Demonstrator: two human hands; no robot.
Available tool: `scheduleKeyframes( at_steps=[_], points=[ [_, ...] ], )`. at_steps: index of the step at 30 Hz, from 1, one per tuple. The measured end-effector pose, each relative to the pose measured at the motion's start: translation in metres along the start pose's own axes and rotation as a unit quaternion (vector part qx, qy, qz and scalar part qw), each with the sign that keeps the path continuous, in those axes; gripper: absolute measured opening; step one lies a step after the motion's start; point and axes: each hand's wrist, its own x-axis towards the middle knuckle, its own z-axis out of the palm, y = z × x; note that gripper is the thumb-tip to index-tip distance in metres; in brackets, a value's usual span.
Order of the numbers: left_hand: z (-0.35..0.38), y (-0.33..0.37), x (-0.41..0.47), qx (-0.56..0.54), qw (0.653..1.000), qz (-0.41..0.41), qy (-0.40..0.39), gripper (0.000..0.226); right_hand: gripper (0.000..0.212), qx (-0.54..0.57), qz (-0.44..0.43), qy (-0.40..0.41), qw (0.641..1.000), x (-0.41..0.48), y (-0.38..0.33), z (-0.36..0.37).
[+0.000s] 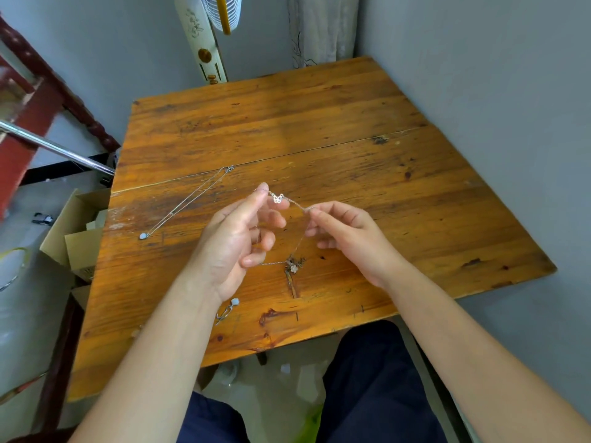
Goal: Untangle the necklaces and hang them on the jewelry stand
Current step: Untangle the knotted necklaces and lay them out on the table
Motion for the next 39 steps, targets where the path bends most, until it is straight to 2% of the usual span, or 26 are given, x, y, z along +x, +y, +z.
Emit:
scheduleKeyframes(
  at_steps=[4, 7, 9, 11, 13, 15, 19, 21, 25, 26, 29, 31, 35, 37, 38, 39],
  points=[
    [0.000, 0.006, -0.003, -0.100, 0.993, 0.006, -0.068, 0.040, 0.028, -0.056, -0.008, 0.019, 0.998, 0.003, 0.008, 0.002],
    [-0.001, 0.009, -0.004, -0.105, 0.991, 0.018, -0.079, 0.041, 0.023, -0.146, -0.050, 0.021, 0.988, 0.002, 0.016, 0.002],
    [-0.002, 0.010, -0.004, -0.103, 0.991, 0.022, -0.080, 0.041, 0.027, -0.266, -0.093, -0.016, 0.959, -0.002, 0.020, 0.004],
    [-0.003, 0.012, -0.005, -0.101, 0.992, 0.025, -0.078, 0.040, 0.047, -0.395, -0.132, -0.056, 0.907, -0.008, 0.025, 0.008],
    [-0.004, 0.016, -0.005, -0.098, 0.992, 0.033, -0.076, 0.040, 0.040, -0.471, -0.184, -0.067, 0.860, -0.011, 0.029, 0.012],
    [-0.006, 0.019, -0.006, -0.091, 0.992, 0.049, -0.074, 0.040, 0.024, -0.483, -0.213, -0.061, 0.847, -0.012, 0.029, 0.011],
    [-0.010, 0.021, -0.009, -0.081, 0.992, 0.082, -0.056, 0.040, 0.012, -0.417, -0.195, -0.017, 0.887, -0.014, 0.025, -0.002],
    [-0.010, 0.020, -0.010, -0.084, 0.991, 0.088, -0.049, 0.039, 0.014, -0.413, -0.189, 0.012, 0.891, -0.015, 0.023, -0.014],
    [-0.008, 0.017, -0.011, -0.101, 0.990, 0.084, -0.046, 0.039, 0.049, -0.503, -0.195, 0.010, 0.842, -0.020, 0.023, -0.015],
    [-0.006, 0.015, -0.011, -0.103, 0.990, 0.083, -0.045, 0.039, 0.049, -0.523, -0.198, 0.004, 0.829, -0.021, 0.025, -0.010],
    [-0.001, 0.014, -0.011, -0.105, 0.990, 0.085, -0.047, 0.039, 0.031, -0.544, -0.213, 0.008, 0.811, -0.019, 0.029, 0.000],
    [-0.001, 0.014, -0.012, -0.108, 0.989, 0.088, -0.044, 0.039, 0.028, -0.522, -0.197, 0.018, 0.830, -0.018, 0.027, 0.000],
    [-0.002, 0.010, -0.012, -0.113, 0.989, 0.086, -0.031, 0.039, 0.026, -0.366, -0.125, 0.079, 0.919, -0.023, 0.017, -0.019],
    [-0.002, 0.005, -0.012, -0.119, 0.989, 0.084, -0.016, 0.038, 0.025, -0.170, -0.047, 0.119, 0.977, -0.026, 0.008, -0.031],
    [-0.003, 0.002, -0.012, -0.124, 0.989, 0.081, -0.005, 0.038, 0.025, -0.028, -0.002, 0.130, 0.991, -0.027, 0.002, -0.036],
    [-0.003, -0.002, -0.011, -0.128, 0.989, 0.077, 0.007, 0.037, 0.023, 0.109, 0.026, 0.137, 0.984, -0.028, -0.002, -0.041]
  ],
)
